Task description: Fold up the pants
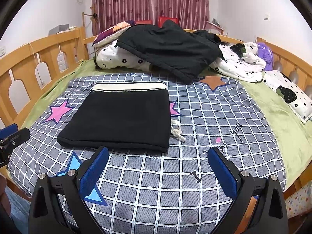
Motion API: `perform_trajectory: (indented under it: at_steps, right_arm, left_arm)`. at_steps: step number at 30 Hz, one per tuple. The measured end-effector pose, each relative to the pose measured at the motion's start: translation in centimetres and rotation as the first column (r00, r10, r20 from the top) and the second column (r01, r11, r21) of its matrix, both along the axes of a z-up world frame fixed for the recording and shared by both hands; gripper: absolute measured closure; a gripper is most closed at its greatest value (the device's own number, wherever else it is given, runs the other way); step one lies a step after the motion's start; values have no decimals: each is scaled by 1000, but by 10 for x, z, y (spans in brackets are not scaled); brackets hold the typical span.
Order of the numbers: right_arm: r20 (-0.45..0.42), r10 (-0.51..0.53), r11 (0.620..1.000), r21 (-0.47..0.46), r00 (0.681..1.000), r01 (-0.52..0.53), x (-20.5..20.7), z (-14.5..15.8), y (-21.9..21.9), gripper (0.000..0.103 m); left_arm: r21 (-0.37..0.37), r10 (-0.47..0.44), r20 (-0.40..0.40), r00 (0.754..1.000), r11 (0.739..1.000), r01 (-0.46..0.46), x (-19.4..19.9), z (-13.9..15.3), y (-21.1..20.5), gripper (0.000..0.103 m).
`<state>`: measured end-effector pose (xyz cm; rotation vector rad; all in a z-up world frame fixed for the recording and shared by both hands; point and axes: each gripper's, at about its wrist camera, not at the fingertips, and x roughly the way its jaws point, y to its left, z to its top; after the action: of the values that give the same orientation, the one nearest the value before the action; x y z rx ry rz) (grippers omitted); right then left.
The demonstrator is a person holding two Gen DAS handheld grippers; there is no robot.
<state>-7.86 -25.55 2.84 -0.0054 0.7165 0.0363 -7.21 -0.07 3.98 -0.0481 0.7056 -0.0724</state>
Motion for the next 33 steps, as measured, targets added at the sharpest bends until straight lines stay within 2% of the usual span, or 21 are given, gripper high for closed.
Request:
perform_trajectory:
  at_steps: [33]
  right_arm:
    - [3, 8, 1000, -21, 1000, -8, -1, -1, 2, 3]
  left_arm:
    - [-2, 0, 1, 1000, 1000, 0, -1, 0, -1, 17]
